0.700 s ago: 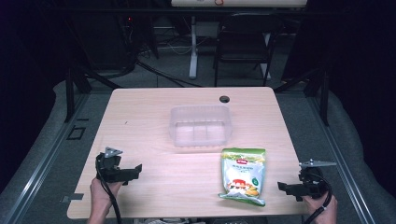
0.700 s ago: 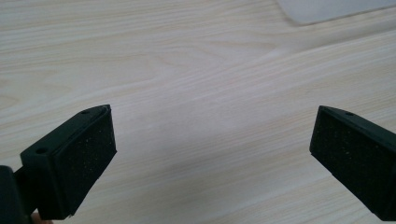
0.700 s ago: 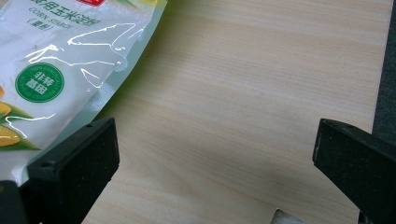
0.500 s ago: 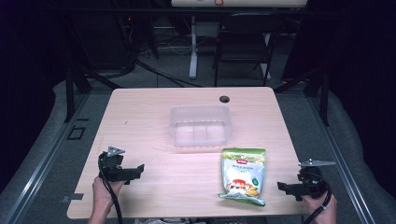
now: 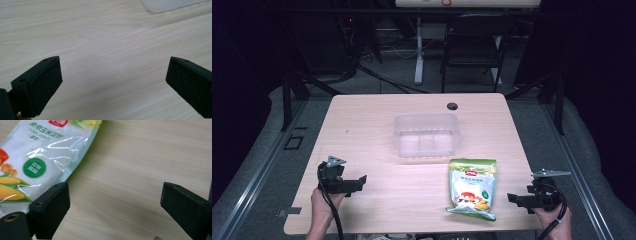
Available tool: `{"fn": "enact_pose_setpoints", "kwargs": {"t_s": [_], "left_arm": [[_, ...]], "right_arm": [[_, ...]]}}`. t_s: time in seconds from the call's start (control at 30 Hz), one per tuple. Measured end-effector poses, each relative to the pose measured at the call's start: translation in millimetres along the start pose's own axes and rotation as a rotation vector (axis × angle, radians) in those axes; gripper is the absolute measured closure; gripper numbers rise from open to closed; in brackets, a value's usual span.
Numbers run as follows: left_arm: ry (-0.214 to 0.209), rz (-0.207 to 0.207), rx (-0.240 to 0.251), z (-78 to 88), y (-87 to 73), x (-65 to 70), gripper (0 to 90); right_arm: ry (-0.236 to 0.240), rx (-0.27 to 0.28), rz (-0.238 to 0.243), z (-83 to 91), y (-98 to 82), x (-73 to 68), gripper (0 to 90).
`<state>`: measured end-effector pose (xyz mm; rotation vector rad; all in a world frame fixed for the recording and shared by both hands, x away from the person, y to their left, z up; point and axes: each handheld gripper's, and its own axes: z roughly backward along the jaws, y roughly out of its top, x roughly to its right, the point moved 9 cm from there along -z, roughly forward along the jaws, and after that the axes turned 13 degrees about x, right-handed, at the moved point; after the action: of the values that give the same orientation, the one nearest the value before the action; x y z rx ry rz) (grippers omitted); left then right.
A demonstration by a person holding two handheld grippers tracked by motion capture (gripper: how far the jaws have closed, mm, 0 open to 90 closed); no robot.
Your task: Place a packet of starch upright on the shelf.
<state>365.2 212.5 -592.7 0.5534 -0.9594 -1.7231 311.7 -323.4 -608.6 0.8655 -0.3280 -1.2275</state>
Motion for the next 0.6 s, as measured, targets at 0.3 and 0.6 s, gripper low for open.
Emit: {"fn": "enact_pose_setpoints", "kwargs": {"t_s": [0.3,0.6], "left_arm": [[-0.008,0.001,-0.004,-0.2,-0.9,-0.7,0.5],[-0.012,0.005,-0.010,-0.1,-2.1,-1.5,0.8]], "right_arm": [[0.067,0.024,-0.019,-8.1,16.7,-7.4,13.7],[0.123,0.009,-0.017,-20.3,29.6,-15.7,16.1]]}}
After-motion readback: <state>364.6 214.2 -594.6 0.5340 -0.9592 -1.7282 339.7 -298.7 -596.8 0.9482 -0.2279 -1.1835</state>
